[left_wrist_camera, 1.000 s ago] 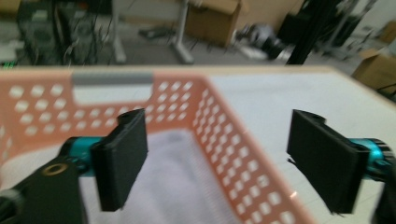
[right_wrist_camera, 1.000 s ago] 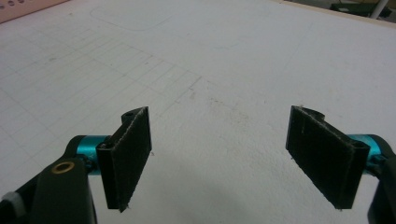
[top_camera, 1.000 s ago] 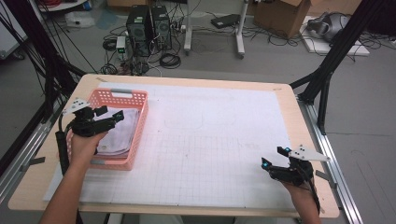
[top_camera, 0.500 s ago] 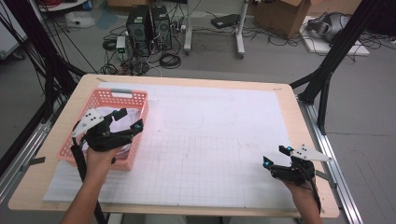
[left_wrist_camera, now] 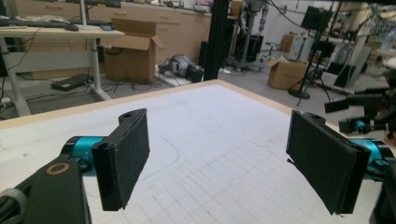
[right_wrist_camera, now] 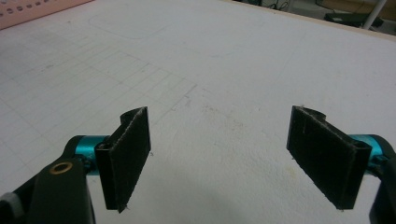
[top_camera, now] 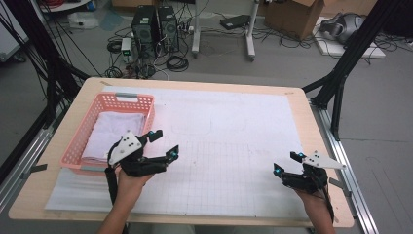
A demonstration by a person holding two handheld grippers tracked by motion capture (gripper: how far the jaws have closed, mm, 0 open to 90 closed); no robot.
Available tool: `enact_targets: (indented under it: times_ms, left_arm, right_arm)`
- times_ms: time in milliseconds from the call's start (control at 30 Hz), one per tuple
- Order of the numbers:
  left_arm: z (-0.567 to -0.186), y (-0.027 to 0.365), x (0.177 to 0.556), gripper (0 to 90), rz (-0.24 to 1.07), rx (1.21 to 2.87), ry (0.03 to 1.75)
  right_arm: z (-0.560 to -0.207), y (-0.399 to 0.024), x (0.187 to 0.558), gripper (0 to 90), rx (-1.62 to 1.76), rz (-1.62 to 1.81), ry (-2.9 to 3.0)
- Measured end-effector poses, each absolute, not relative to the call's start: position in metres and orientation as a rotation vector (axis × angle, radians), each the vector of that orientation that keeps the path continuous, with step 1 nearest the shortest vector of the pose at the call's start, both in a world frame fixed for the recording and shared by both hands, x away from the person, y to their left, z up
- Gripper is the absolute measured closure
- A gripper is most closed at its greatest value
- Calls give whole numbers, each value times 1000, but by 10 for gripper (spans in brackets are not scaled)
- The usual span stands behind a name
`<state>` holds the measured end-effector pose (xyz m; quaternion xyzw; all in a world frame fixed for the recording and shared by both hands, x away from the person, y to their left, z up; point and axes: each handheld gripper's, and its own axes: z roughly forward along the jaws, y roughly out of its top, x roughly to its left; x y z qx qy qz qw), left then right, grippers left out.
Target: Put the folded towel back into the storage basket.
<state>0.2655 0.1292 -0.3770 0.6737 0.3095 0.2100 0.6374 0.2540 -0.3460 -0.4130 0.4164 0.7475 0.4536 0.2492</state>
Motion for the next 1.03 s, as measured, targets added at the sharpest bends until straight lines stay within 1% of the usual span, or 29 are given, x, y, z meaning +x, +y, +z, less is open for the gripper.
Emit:
enact_targets:
  times_ms: [233, 633, 1033]
  left_arm:
    - [-391, 111, 265, 225, 444, 1585, 686]
    - [-424, 98, 265, 234, 396, 1662, 705]
    - [-430, 99, 265, 232, 386, 1663, 725]
  right_arm:
    - [-412, -348, 252, 206, 1134, 1241, 2019]
    - [-417, -346, 252, 206, 1142, 1232, 2030]
    - [-419, -347, 252, 206, 1146, 1238, 2034]
